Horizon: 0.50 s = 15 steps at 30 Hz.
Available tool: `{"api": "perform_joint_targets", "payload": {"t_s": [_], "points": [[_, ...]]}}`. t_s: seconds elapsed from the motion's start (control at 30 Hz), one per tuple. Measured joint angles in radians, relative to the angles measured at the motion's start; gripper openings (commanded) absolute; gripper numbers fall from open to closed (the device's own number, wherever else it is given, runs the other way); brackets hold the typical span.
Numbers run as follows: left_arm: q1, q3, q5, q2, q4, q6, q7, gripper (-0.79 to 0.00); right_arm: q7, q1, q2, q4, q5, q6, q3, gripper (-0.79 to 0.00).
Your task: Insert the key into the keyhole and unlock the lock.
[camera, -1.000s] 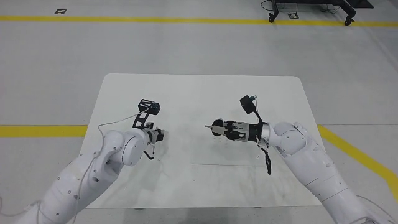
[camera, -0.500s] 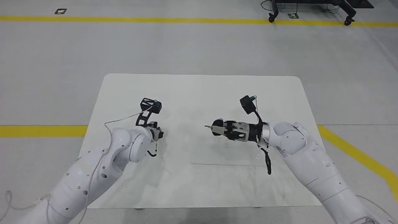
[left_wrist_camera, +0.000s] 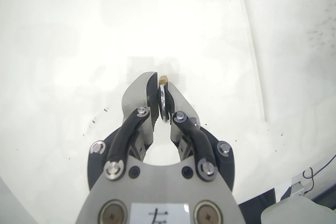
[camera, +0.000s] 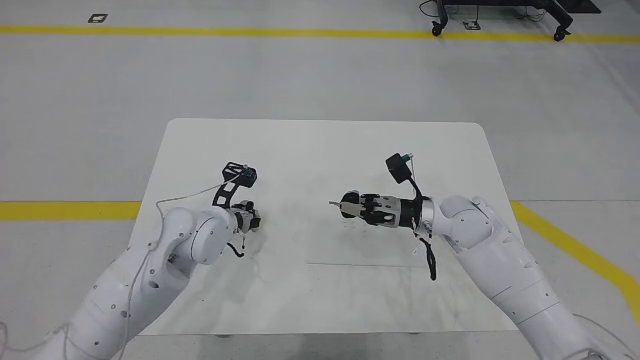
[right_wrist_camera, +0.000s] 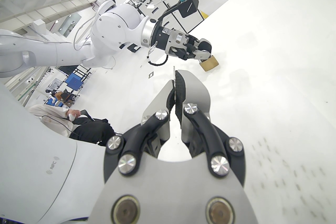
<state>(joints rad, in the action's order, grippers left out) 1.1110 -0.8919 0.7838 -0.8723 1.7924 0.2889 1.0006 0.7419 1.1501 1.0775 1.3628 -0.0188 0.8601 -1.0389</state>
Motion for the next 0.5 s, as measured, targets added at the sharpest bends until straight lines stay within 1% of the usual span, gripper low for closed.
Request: {"api": "perform_joint_targets", "payload": {"t_s": [0.3,0.33,0.4,0.43,0.5], "points": [[0.042,-0.032,0.067,0.008,0.074,-0.02,0.059,-0.785,0.0,0.0,0.0,0.0,0.0,0.0,0.0,-0.785],[0.044,-0.033,0.072,0.008,0.079,-0.022,0.066,-0.779,0.0,0.0,0.0,0.0,0.0,0.0,0.0,-0.785],[0.044,-0.031,0.086,0.006,0.089,-0.028,0.087,-0.708,0.0,0.0,0.0,0.0,0.0,0.0,0.0,-0.785],[0.044,-0.028,0.092,0.005,0.093,-0.028,0.097,-0.693,0.0,0.0,0.0,0.0,0.0,0.0,0.0,-0.785],[0.04,-0.022,0.101,0.001,0.096,-0.025,0.117,-0.693,0.0,0.0,0.0,0.0,0.0,0.0,0.0,-0.785]]}}
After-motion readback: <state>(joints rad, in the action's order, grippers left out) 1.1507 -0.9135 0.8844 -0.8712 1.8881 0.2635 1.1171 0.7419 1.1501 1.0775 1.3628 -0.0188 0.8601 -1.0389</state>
